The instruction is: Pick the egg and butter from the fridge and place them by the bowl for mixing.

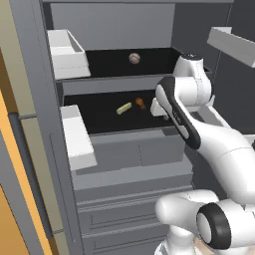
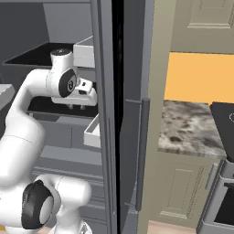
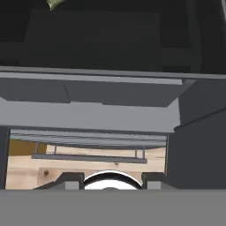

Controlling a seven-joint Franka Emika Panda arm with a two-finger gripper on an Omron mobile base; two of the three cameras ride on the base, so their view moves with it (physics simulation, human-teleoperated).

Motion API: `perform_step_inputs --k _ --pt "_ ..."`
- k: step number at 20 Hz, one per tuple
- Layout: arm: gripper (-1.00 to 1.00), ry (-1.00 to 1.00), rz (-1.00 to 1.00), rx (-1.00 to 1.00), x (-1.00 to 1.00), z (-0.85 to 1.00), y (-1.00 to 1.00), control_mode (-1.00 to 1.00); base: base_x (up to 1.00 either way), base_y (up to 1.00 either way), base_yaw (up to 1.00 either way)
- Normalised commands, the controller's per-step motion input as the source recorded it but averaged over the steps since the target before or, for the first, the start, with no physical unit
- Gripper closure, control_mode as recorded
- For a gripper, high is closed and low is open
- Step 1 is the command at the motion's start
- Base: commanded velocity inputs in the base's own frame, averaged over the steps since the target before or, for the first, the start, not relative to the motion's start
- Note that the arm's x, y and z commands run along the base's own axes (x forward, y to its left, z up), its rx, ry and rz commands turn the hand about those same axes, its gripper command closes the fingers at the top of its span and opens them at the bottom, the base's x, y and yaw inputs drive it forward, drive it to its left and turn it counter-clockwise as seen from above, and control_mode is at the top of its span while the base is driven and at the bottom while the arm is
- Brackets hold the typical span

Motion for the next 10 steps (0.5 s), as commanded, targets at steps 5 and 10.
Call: perform_step_inputs --k 5,10 --pt "-1.00 -0.15 0.00 -0.01 -0.01 -0.01 0.11 -1.00 0.00 0.00 0.00" --pt "-1.00 -0.35 -0.01 0.03 0.09 0.00 0.44 -1.00 0.00 0.00 0.00"
